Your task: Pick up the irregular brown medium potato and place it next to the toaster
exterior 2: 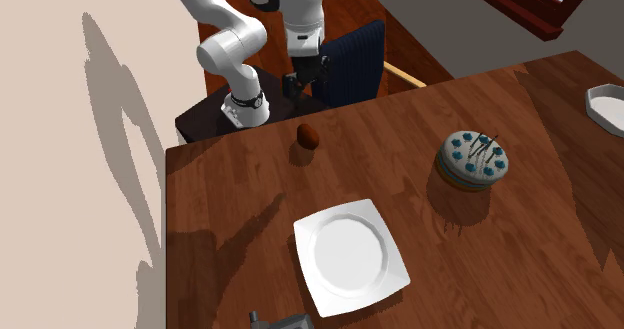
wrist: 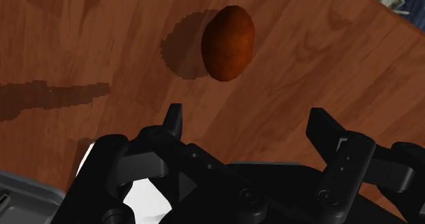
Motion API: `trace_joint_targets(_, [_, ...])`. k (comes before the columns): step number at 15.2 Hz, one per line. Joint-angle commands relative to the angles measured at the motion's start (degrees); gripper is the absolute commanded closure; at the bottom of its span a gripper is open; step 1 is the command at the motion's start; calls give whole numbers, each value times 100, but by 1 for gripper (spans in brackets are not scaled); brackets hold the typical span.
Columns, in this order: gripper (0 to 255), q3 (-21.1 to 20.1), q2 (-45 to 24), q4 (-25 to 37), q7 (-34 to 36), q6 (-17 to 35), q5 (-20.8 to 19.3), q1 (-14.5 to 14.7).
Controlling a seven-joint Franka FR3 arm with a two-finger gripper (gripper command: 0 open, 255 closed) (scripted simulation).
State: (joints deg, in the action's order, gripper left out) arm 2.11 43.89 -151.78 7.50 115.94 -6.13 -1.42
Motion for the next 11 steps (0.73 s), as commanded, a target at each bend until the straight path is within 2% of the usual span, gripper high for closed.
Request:
trace_joint_targets(1, [0, 23, -199, -247, -12, 389, -67, -24])
trace_joint_targets(8, [0, 42, -1094, -988, 56, 1810, -335, -133])
trace_joint_targets(11, [0, 56, -1315, -1088, 77, 2131, -383, -166])
